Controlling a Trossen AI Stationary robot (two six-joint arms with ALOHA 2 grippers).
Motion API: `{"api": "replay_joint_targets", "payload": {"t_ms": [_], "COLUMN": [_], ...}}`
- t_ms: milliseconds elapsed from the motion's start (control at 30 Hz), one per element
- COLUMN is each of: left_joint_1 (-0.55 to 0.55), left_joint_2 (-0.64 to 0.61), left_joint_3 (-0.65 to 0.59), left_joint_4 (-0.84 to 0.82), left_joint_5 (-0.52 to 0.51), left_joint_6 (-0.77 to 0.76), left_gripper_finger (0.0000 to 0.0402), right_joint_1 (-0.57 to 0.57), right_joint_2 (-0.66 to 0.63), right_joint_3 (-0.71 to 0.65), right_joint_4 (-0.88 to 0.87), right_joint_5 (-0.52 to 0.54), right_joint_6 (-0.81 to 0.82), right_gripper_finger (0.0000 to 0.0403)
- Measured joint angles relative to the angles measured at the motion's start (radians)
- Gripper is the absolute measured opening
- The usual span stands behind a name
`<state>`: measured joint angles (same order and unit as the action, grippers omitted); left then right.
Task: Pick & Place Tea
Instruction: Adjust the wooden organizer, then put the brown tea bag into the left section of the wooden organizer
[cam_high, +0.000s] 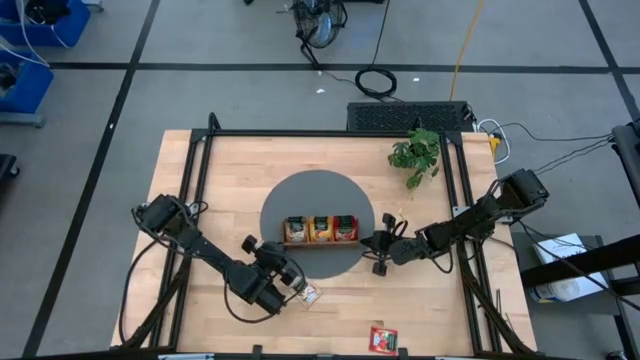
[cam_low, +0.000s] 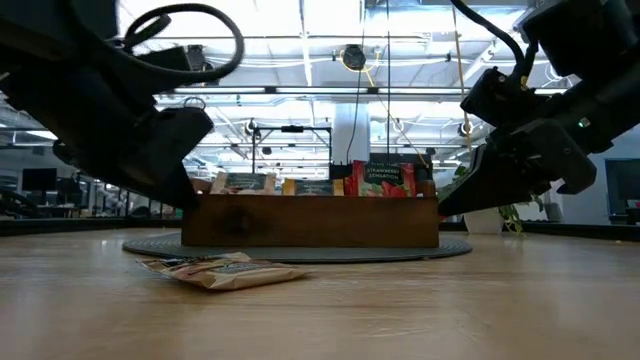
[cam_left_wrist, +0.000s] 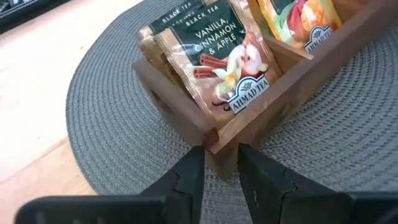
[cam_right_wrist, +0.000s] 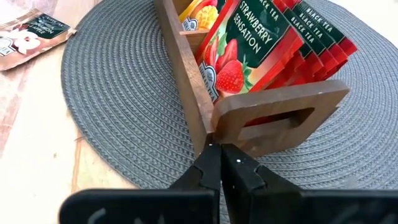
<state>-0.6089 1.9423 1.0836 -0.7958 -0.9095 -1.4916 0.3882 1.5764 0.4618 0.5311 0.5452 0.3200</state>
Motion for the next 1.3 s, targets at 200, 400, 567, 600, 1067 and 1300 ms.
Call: {"api": "replay_joint_targets", "payload": {"t_ms": [200,400,567,600,1067,1300], "left_joint_1": [-0.05,-0.113,-0.151,-0.156,-0.168,-0.179], "left_joint_2": [-0.008,-0.013,-0.014,-0.014,-0.013,-0.013], "left_joint_3": [0.0,0.045,0.083,0.087,0.077,0.046], "left_joint_4": [-0.065,-0.062,0.104,0.147,0.284,0.285], "left_joint_5": [0.041,0.072,0.074,0.074,0.202,0.203], "left_joint_6": [-0.052,-0.041,0.153,0.197,0.336,0.298], "left_gripper_finger": [0.0101,0.0101,0.0101,0.0101,0.0101,0.0101], "right_joint_1": [0.017,0.066,0.135,0.149,0.148,0.11], "right_joint_2": [0.0,0.0,0.0,0.0,0.402,0.519], "right_joint_3": [0.0,0.001,0.019,0.032,0.469,0.617], "right_joint_4": [0.005,0.073,0.179,0.177,0.145,0.052], "right_joint_5": [-0.028,-0.107,-0.187,-0.19,-0.341,-0.416], "right_joint_6": [-0.004,-0.016,-0.059,-0.072,-0.274,-0.288], "right_gripper_finger": [0.0,0.0,0.0,0.0,0.0,0.0]}}
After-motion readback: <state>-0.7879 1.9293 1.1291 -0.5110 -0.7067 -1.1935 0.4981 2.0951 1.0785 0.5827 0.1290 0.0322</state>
